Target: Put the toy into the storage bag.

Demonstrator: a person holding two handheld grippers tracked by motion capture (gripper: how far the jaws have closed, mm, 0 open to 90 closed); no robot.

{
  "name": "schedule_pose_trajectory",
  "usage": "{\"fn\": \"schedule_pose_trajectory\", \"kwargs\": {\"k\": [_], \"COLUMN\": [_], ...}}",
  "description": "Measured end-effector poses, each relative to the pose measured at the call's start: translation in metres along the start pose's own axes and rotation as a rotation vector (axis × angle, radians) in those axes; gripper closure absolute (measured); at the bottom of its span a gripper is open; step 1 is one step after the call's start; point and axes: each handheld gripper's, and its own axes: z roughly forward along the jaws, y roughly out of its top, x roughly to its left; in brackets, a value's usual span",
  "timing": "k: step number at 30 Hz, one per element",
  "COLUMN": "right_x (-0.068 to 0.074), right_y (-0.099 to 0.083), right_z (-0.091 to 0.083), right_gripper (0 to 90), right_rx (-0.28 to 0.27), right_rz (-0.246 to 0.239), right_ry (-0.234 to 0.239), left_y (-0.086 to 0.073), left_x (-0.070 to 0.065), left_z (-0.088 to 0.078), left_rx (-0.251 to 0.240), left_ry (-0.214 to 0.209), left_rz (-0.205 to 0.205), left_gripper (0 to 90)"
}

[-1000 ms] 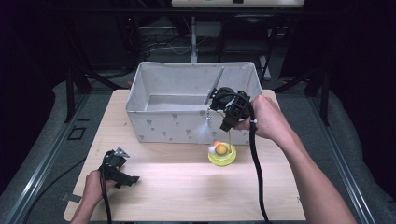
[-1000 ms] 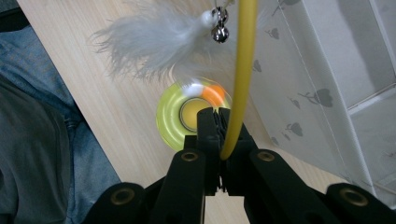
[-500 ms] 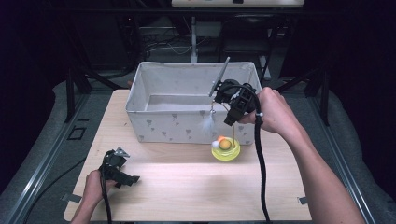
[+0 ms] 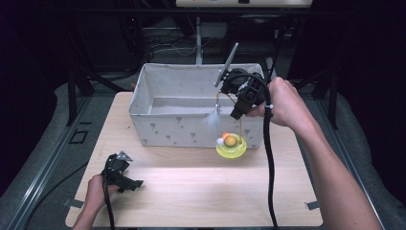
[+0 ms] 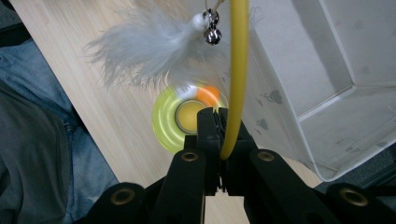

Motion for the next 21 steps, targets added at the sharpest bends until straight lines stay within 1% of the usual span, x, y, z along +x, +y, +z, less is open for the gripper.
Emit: {"fn": "schedule_pose_trajectory", "kwargs": {"k": [1,3,5,10,15,18,21], "right_x": [0.0,-0.001,-0.002,-0.007,-0.012,-0.015,-0.017], "right_y": [0.001,0.001,0.002,0.004,0.006,0.007,0.009], "right_z": [-0.002,-0.006,-0.009,-0.017,-0.021,-0.024,-0.028], "right_gripper": [88.2,88.2,88.2,88.3,88.2,88.2,88.2], "right_rx": [0.0,-0.003,0.001,-0.001,0.006,0.008,0.011], "right_rz": [0.0,-0.002,-0.002,0.008,0.019,0.022,0.023], "right_ry": [-0.001,-0.005,-0.009,-0.012,-0.015,-0.019,-0.026], "left_y": [0.0,0.001,0.001,0.001,0.0,0.0,0.0], "left_x": [0.0,0.0,0.0,0.0,0.001,0.001,0.0], "left_z": [0.0,0.001,0.001,0.001,0.0,0.0,0.001], "left_rx": [0.005,0.001,0.006,0.001,0.005,0.004,0.001], "left_ry": [-0.007,-0.001,-0.011,0.0,-0.012,-0.012,-0.002], "left_rz": [0.0,-0.001,0.004,-0.003,-0.001,-0.001,-0.003], "left_gripper": [4.2,4.2,4.2,4.2,4.2,4.2,4.2]}}
